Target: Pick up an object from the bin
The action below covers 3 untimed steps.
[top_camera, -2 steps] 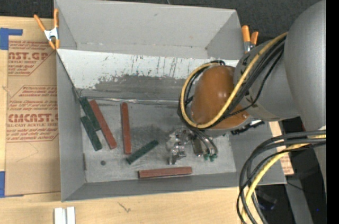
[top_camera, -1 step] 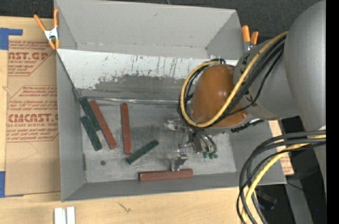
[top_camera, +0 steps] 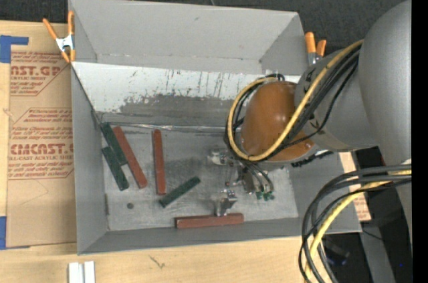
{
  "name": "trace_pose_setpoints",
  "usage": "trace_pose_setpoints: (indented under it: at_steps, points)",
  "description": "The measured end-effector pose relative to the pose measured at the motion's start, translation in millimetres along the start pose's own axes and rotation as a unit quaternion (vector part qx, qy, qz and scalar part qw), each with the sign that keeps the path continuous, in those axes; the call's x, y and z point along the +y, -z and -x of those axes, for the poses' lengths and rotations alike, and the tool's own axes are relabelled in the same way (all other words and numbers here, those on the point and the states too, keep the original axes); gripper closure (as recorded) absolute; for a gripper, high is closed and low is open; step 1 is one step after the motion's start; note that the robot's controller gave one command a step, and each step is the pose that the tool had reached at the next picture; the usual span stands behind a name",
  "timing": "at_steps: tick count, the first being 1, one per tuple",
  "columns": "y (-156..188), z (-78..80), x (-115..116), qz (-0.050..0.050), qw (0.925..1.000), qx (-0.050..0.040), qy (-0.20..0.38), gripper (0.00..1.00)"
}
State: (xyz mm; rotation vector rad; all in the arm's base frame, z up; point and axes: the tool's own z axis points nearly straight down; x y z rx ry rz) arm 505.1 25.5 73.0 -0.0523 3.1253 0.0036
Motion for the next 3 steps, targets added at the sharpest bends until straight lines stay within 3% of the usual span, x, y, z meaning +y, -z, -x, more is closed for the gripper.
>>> trace_pose_setpoints:
  at_steps: [1,2,3]
  points:
    - [15.9,43.5,98.3,0.0,0.9984,0.0076,0.057,1.0]
    - [15.9,43.5,98.3,0.0,0.9984,0.0076,0.057,1.0]
    - [164.1,46.1,115.6,0.0,0.9981,0.0063,0.061,1.0]
